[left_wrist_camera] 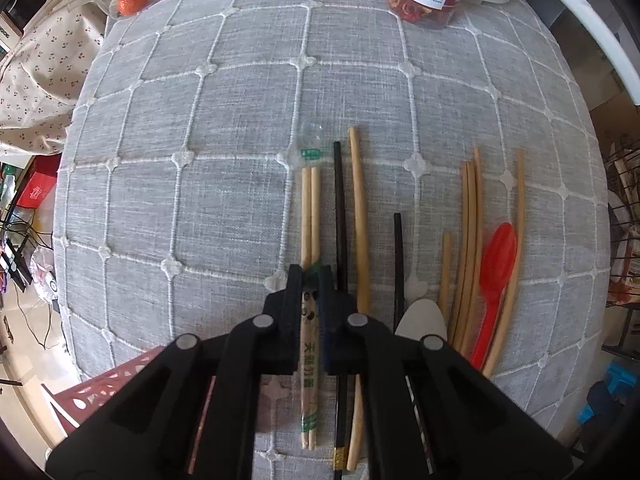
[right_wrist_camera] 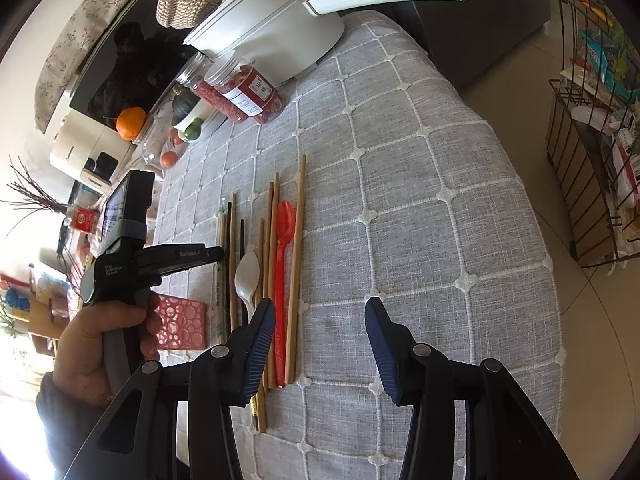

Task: Organize utensils
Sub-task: 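Lower the left tool onto the paper-wrapped chopsticks and close on them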

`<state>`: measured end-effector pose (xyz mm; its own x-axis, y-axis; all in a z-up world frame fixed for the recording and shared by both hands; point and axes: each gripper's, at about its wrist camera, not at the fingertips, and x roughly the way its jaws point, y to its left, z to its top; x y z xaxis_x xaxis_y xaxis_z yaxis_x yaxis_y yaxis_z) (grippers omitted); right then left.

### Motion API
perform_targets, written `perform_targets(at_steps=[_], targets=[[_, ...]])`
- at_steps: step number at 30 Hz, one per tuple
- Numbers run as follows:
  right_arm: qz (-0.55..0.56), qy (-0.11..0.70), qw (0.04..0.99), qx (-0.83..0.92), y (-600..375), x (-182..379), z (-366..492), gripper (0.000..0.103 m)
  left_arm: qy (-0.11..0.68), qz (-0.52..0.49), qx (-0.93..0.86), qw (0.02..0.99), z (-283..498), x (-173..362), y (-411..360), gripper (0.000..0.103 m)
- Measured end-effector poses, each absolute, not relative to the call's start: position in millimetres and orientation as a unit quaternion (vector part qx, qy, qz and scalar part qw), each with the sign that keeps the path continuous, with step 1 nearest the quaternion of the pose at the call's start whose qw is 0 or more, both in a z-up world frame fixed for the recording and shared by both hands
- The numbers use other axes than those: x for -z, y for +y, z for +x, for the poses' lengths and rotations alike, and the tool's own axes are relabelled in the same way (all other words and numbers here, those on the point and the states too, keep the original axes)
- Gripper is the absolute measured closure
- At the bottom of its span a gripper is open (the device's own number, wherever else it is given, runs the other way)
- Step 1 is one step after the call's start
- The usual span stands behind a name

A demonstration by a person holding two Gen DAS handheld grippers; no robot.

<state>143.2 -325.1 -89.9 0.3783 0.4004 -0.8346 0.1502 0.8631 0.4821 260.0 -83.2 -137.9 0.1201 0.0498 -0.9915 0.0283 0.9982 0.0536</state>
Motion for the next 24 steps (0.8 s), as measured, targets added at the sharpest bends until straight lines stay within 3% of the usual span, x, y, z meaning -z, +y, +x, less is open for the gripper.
perform_targets(at_steps=[8,11,19,21,24], targets=[[0.231,0.566,0.788,-0.074,-322,99,147,0.056,0.639,-0.035,0.022,0.768,243,127,-68,0.096],[0.233,0.568,0.786,-0.068,-322,101,149,0.056,0.62,-0.055,0.048,0.781,228,116,-67,0.103],[0.211,0.577,0.786,-0.065,-309,105,150,0.056,0.602,-0.028,0.02,0.797,223,116,-73,0.102],[0.208,0.578,0.787,-0.063,-309,106,150,0.056,0.606,-0.025,0.01,0.795,231,118,-70,0.083],[0.211,0.577,0.787,-0.063,-309,106,151,0.056,0.63,-0.027,0.012,0.776,239,130,-70,0.077]])
